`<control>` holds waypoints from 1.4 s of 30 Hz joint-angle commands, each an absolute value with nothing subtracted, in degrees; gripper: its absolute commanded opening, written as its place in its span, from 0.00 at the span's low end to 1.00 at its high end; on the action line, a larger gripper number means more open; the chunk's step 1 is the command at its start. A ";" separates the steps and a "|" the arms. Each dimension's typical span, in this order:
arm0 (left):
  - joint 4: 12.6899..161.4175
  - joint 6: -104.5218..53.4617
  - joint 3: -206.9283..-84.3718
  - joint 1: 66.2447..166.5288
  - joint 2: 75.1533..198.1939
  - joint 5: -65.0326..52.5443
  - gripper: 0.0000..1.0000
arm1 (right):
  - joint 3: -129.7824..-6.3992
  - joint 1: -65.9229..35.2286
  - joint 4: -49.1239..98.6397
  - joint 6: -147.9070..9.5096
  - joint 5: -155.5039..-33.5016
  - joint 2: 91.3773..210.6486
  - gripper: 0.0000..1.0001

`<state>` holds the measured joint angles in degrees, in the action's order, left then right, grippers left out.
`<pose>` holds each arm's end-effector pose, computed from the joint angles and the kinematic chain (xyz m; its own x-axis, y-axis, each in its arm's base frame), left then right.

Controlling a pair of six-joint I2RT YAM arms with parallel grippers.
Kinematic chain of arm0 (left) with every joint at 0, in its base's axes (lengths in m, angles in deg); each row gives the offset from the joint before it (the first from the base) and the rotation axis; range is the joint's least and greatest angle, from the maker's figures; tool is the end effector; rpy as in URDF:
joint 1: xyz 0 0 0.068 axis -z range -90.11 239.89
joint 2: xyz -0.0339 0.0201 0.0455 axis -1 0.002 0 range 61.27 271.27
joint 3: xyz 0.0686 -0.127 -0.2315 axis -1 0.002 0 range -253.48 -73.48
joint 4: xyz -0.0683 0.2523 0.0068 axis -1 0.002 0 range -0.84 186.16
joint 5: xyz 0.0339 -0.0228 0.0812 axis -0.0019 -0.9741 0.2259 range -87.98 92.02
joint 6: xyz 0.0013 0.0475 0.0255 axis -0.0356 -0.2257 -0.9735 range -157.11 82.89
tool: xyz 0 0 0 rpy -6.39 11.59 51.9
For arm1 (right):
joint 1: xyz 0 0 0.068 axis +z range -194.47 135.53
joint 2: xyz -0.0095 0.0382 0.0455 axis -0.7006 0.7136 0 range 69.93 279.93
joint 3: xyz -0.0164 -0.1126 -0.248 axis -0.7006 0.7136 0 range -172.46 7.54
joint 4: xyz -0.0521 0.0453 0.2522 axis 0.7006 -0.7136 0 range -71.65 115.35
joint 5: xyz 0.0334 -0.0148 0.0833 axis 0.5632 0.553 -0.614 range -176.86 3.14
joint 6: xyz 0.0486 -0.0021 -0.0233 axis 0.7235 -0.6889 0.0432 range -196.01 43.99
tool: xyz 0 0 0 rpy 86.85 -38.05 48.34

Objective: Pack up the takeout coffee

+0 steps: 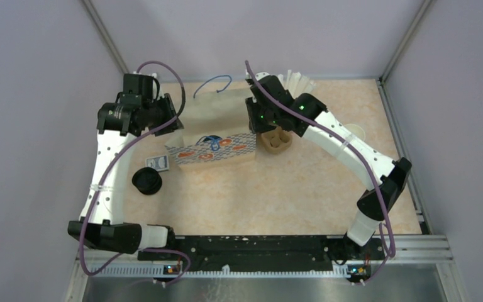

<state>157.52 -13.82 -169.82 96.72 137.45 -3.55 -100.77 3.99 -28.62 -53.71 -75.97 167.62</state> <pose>0.2371 -0.0319 0.4290 -0.7522 -0.3061 -0.5835 -0.1249 0.9357 -0.3298 0.2466 0.2682 0.4045 -0.6655 -0.1892 -0.7220 -0.4231 0.8925 0.1561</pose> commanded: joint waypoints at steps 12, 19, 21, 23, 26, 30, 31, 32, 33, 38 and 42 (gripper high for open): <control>157.37 -15.97 -181.14 96.48 137.59 -0.87 0.59 | -109.82 3.51 -26.61 -55.82 -70.71 166.74 0.44; 154.78 -18.32 -185.34 96.48 134.81 -3.75 0.94 | -105.90 3.51 -18.35 -56.74 -69.27 160.63 0.82; 152.55 -18.39 -185.26 96.48 133.15 -7.28 0.99 | -101.12 3.49 -13.19 -57.84 -66.36 156.19 0.93; 148.67 -18.07 -183.38 96.48 130.50 -12.69 0.99 | -95.33 2.90 -8.06 -59.05 -63.58 151.81 0.94; 142.03 -15.29 -178.50 96.48 125.14 -18.89 0.99 | -88.73 1.68 -1.83 -62.67 -60.40 146.62 0.94; 136.18 -11.63 -171.48 96.48 118.69 -24.56 0.99 | -83.87 -1.31 -0.39 -68.11 -58.32 144.38 0.86; 135.84 -11.17 -170.36 96.48 117.44 -25.03 0.99 | -83.12 -2.47 -0.74 -69.58 -58.64 144.50 0.82; 135.99 -11.15 -169.53 96.48 116.52 -25.35 0.99 | -82.01 -3.27 -0.83 -71.93 -58.83 144.65 0.79; 136.47 -11.30 -168.98 96.48 115.87 -25.54 0.99 | -80.92 -3.96 -0.55 -74.84 -59.52 144.93 0.77; 141.63 -14.16 -170.80 96.48 115.54 -27.14 0.99 | -77.55 -9.20 -0.62 -88.79 -69.47 146.90 0.65; 144.62 -16.53 -173.00 96.48 116.38 -27.66 0.99 | -84.01 -14.45 -7.28 -84.94 -75.66 152.83 0.50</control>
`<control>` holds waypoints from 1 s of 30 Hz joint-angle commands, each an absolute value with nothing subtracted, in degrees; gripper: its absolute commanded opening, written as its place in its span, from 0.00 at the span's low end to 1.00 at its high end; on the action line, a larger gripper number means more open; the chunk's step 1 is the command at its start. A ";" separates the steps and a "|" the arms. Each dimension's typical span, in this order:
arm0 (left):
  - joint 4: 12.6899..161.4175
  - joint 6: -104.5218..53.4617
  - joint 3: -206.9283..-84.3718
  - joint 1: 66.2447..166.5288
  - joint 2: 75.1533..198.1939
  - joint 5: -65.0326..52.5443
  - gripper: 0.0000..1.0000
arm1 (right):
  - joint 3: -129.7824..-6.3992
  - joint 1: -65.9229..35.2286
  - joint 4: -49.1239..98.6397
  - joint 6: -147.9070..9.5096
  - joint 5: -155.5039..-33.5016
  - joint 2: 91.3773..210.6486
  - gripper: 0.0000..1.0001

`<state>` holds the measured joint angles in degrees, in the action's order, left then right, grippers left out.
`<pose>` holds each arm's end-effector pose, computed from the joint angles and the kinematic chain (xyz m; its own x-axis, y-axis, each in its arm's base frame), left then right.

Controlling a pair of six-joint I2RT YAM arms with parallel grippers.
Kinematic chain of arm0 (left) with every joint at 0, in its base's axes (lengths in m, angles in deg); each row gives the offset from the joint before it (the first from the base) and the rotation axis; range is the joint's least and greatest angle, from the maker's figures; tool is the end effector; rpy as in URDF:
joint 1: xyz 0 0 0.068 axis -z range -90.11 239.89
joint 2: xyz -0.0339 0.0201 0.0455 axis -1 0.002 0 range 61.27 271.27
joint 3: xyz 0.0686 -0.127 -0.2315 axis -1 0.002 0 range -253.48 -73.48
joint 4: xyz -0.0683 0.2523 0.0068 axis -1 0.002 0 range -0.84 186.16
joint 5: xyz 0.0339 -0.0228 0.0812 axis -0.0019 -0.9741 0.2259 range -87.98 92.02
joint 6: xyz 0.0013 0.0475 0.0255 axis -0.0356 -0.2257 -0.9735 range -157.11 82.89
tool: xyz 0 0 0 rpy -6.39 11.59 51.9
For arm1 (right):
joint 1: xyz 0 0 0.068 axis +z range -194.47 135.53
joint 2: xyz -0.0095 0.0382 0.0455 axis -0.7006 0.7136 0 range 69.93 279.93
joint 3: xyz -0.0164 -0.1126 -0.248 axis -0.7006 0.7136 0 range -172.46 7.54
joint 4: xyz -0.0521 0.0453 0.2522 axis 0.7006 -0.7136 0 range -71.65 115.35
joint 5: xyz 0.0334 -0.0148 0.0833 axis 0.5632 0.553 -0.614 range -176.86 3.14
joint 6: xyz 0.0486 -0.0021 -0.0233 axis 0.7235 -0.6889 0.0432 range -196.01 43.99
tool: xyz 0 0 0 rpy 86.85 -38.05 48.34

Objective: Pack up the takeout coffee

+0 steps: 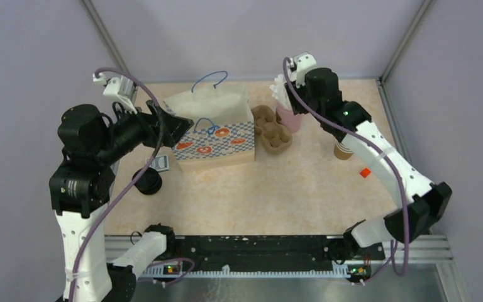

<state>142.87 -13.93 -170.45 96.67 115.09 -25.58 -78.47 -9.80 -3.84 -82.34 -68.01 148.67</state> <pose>0.1030 -0.0289 0.5185 -0.3866 -0.3052 -0.8703 0.4402 0.7681 -0.4650 0.2564 0.1633 0.4228 -0.2729 -0.3156 -0.9088 -0.3240 0.9196 -0.2220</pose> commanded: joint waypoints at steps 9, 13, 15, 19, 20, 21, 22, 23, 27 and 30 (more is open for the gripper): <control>143.60 -14.79 -171.89 96.48 116.99 -28.33 0.99 | -95.45 -14.67 -12.51 -92.19 -85.18 165.53 0.49; 144.21 -15.08 -172.29 96.48 116.65 -27.32 0.99 | -101.77 -14.70 -17.60 -95.06 -83.54 171.24 0.47; 144.27 -14.97 -172.51 96.48 116.64 -27.02 0.99 | -103.88 -14.68 -19.91 -96.21 -82.59 173.19 0.45; 144.23 -14.61 -172.49 96.48 116.71 -26.22 0.99 | -105.55 -14.68 -21.36 -97.12 -84.23 174.41 0.42; 144.18 -14.50 -172.41 96.48 116.72 -26.16 0.99 | -105.50 -14.68 -21.48 -97.11 -84.54 174.35 0.42; 144.23 -14.52 -172.38 96.50 116.80 -26.07 0.99 | -105.41 -14.67 -21.47 -97.18 -84.53 174.35 0.43; 144.15 -14.45 -172.22 96.53 116.76 -26.09 0.99 | -105.25 -14.66 -21.55 -97.19 -84.33 174.54 0.43; 144.03 -14.44 -172.00 96.53 116.74 -26.04 0.99 | -105.08 -14.68 -21.64 -97.55 -84.13 174.72 0.43; 143.90 -14.35 -171.70 96.48 116.98 -26.46 0.99 | -104.59 -14.68 -22.90 -97.63 -82.54 174.87 0.41; 143.99 -14.51 -171.75 96.48 117.16 -26.38 0.99 | -104.43 -14.68 -23.71 -97.00 -82.28 174.46 0.41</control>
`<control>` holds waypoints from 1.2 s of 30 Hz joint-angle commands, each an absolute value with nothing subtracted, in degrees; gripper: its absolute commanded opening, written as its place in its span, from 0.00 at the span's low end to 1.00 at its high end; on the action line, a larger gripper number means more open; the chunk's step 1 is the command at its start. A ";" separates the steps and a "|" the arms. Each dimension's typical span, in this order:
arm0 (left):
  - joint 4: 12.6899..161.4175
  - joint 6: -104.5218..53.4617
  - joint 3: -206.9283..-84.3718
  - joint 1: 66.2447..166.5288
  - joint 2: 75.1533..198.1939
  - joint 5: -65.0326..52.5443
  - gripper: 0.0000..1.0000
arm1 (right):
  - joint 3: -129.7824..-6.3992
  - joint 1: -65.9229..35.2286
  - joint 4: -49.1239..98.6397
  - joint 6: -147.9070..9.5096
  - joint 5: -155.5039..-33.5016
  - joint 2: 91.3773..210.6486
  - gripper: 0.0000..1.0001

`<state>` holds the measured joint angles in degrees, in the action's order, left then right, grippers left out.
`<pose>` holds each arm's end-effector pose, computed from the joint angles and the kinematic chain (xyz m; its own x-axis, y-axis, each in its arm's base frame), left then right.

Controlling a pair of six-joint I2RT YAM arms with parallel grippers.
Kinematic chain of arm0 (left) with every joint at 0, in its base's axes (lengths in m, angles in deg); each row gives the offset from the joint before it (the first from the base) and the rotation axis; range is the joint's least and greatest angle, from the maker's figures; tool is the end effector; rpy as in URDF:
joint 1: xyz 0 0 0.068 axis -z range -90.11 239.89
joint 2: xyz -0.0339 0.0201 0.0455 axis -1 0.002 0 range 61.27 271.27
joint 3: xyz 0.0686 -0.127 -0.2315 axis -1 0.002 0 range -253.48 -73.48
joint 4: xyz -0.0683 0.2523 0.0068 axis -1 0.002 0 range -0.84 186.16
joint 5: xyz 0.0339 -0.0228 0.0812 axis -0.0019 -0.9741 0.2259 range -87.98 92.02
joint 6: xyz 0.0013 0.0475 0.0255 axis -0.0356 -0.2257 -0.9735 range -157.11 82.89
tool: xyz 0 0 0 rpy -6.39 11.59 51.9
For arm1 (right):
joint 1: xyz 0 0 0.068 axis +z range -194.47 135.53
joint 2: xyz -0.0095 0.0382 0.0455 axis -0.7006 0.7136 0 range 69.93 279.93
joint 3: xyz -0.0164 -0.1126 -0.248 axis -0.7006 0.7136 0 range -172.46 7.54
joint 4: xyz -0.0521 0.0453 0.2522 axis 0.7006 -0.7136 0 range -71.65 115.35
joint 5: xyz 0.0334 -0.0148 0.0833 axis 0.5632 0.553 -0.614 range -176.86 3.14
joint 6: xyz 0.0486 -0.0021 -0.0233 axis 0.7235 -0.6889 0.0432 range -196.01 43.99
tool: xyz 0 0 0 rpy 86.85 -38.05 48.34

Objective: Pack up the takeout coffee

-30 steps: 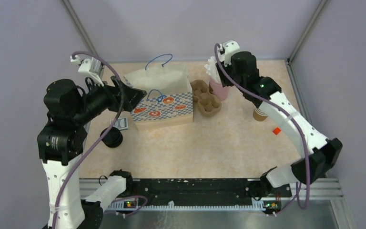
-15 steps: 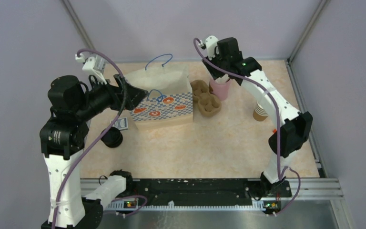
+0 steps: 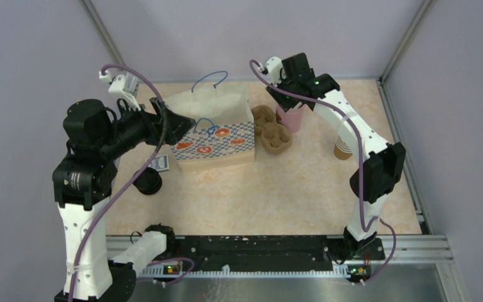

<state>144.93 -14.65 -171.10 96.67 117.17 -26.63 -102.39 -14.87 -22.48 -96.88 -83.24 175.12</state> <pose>0.1142 -0.0308 0.5143 -0.4390 -0.2853 -0.8520 0.4304 0.7656 -0.4781 0.3562 0.1997 0.3735 -0.3937 -0.6325 -0.6671 -0.6348 0.7119 -0.3003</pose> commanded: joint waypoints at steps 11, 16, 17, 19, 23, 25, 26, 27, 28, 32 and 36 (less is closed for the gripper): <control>143.04 -14.76 -171.58 96.48 117.77 -27.01 0.99 | -104.74 -14.68 -21.31 -96.96 -81.76 175.40 0.00; 143.64 -15.11 -171.13 96.48 117.15 -26.22 0.99 | -105.93 -14.68 -21.14 -97.02 -81.64 174.17 0.00; 143.58 -15.13 -171.05 96.49 117.09 -26.06 0.99 | -106.72 -14.68 -21.18 -96.76 -81.41 173.91 0.00; 143.66 -15.22 -171.04 96.48 116.96 -25.62 0.99 | -109.03 -14.67 -21.73 -96.12 -81.60 173.61 0.00; 143.74 -15.40 -171.13 96.48 116.95 -25.56 0.99 | -111.47 -14.68 -21.62 -94.97 -82.92 172.38 0.00; 143.82 -15.40 -171.06 96.48 117.03 -25.66 0.99 | -111.77 -14.68 -21.41 -94.66 -83.75 171.71 0.00; 143.76 -15.40 -171.04 96.48 116.99 -25.65 0.99 | -111.71 -14.68 -21.18 -94.34 -83.98 171.49 0.00; 143.74 -15.40 -171.05 96.48 116.99 -25.67 0.99 | -111.19 -14.68 -20.68 -94.10 -84.04 171.16 0.00; 143.78 -15.40 -170.97 96.48 116.92 -25.57 0.99 | -110.14 -14.68 -20.28 -93.93 -83.89 171.06 0.00; 143.68 -15.23 -170.86 96.48 116.81 -25.90 0.99 | -108.16 -14.68 -22.42 -94.53 -84.87 172.21 0.26; 144.54 -15.31 -171.29 96.48 116.90 -26.19 0.99 | -106.98 -14.68 -24.59 -97.43 -84.27 173.92 0.40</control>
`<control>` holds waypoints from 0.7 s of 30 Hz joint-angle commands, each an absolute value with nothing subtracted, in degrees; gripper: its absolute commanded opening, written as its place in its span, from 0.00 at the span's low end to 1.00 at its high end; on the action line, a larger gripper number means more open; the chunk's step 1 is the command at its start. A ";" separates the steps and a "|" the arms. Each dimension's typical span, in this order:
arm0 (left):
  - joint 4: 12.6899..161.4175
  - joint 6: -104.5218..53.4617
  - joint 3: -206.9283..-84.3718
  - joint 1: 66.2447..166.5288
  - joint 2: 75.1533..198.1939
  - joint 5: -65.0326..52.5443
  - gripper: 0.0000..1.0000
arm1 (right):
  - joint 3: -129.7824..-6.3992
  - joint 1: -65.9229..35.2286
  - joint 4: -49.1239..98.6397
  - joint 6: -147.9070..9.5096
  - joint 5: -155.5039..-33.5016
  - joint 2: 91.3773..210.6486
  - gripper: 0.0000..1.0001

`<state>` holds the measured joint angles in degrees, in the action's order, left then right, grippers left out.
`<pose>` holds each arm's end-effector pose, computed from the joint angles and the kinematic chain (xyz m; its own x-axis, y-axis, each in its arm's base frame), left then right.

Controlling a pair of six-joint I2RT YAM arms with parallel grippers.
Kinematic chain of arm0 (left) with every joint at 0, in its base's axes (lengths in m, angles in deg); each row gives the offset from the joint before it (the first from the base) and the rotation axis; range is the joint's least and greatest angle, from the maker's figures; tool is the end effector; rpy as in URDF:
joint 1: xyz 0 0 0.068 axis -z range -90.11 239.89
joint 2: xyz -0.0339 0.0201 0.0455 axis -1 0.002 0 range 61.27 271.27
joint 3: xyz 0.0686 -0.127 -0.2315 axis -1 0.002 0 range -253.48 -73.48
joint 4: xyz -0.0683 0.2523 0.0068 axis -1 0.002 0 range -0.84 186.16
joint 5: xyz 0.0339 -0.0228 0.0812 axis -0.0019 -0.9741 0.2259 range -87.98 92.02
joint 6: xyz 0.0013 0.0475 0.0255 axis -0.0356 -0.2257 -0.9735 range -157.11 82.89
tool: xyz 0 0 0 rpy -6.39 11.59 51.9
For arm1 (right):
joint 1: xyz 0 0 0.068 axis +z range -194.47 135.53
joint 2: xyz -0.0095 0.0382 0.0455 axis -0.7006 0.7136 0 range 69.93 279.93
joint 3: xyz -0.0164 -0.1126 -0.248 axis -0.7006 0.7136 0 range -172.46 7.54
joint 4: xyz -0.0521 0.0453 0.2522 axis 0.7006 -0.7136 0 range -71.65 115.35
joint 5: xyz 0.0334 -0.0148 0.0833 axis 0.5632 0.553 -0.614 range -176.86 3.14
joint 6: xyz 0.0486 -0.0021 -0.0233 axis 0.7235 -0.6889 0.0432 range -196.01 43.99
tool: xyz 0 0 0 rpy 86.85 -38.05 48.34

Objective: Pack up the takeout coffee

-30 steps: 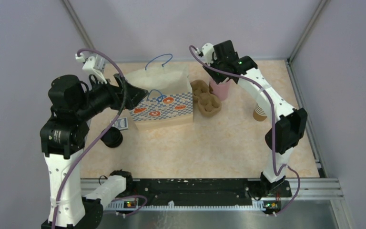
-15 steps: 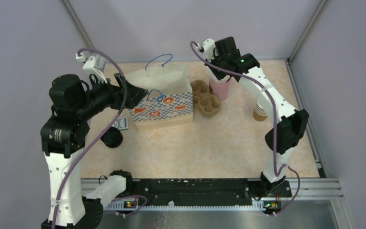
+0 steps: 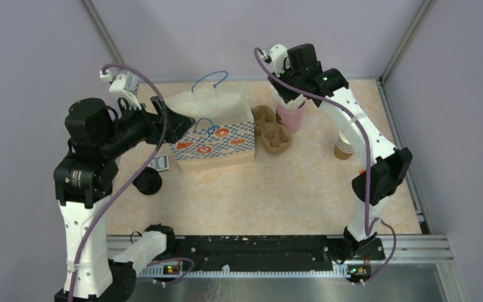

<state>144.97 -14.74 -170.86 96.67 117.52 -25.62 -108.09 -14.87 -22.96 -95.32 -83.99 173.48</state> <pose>0.1177 -0.0306 0.5125 -0.4423 -0.2868 -0.8498 0.4130 0.7760 -0.4768 0.3463 0.1947 0.4154 -0.3334 -0.5692 -0.7515 -0.6024 0.7418 -0.2945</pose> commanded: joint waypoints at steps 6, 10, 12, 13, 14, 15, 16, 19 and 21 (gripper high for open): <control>144.98 -15.31 -172.06 96.48 117.57 -26.41 0.99 | -105.99 -14.68 -23.79 -98.39 -83.15 175.88 0.38; 144.97 -15.40 -172.47 96.48 118.03 -26.54 0.99 | -106.27 -14.68 -23.58 -98.47 -82.72 177.48 0.39; 144.99 -15.48 -172.61 96.48 118.10 -26.39 0.99 | -106.17 -14.68 -23.43 -98.67 -82.45 178.03 0.39; 144.97 -15.56 -172.62 96.52 118.09 -26.25 0.99 | -106.17 -14.68 -23.15 -98.72 -82.31 178.31 0.39; 145.05 -15.64 -172.62 96.48 118.08 -26.20 0.99 | -106.19 -14.68 -23.01 -98.77 -82.21 178.50 0.39; 145.05 -15.66 -172.62 96.48 118.17 -26.17 0.99 | -106.22 -14.68 -23.01 -98.81 -81.62 178.70 0.39; 145.06 -15.69 -172.62 96.48 118.16 -26.19 0.99 | -106.47 -14.68 -23.28 -98.81 -80.98 178.98 0.38; 145.19 -15.75 -172.67 96.48 118.31 -26.00 0.99 | -106.30 -14.68 -23.07 -98.80 -80.30 179.25 0.35; 145.14 -15.83 -172.60 96.48 118.30 -25.81 0.99 | -106.23 -14.68 -23.04 -98.84 -80.18 179.43 0.30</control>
